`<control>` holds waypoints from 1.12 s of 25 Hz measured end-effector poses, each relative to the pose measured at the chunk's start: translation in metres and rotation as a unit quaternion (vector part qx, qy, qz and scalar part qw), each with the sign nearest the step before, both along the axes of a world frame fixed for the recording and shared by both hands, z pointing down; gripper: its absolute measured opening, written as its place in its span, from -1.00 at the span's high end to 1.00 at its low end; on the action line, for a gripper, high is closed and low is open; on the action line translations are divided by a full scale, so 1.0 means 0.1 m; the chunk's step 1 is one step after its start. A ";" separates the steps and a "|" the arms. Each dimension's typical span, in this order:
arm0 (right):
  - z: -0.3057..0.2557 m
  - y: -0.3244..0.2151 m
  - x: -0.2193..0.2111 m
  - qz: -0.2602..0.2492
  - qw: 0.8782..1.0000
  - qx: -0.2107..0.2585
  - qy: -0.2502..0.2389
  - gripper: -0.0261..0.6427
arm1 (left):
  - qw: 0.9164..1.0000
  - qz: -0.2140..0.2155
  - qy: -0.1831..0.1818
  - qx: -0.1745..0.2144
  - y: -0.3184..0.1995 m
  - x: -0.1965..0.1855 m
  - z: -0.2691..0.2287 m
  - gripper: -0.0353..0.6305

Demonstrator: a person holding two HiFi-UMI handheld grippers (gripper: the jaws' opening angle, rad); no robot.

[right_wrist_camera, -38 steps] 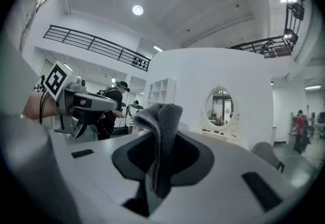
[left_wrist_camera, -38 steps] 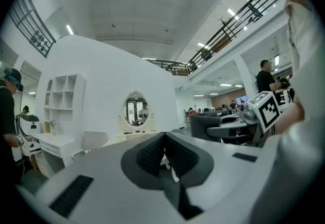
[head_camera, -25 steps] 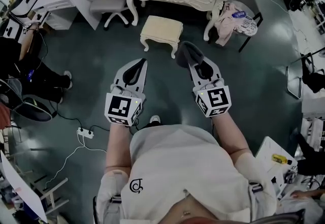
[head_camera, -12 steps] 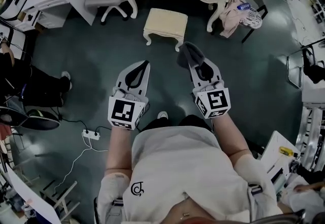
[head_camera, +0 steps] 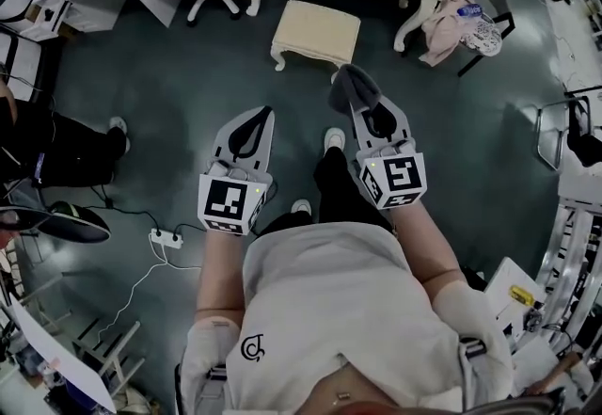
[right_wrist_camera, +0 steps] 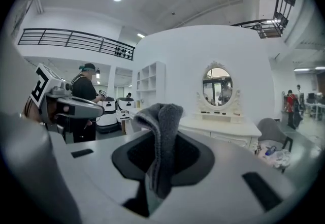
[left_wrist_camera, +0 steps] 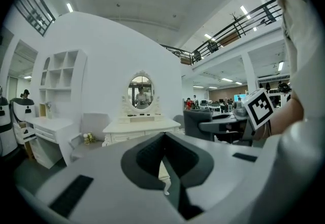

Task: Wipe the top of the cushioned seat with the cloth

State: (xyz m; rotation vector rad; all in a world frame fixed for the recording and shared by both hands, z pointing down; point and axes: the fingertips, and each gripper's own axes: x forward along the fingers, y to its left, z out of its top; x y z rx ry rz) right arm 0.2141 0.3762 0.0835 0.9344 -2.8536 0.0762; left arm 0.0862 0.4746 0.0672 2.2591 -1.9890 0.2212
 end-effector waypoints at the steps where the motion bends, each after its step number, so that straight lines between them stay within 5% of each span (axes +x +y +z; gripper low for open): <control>1: 0.03 -0.13 -0.04 0.000 1.000 -0.001 0.000 0.71 | 1.000 -0.004 -0.001 0.001 -0.12 -0.04 0.01 0.85; 16: 0.10 -2.90 -0.47 -0.004 1.000 -0.019 -0.005 0.71 | 1.000 -0.014 -0.010 -0.006 -2.80 -0.47 0.00 0.85; 28: 0.77 -3.91 -1.06 0.020 0.996 -0.064 0.054 0.70 | 0.998 0.039 0.029 -0.028 -4.04 -1.07 0.52 0.85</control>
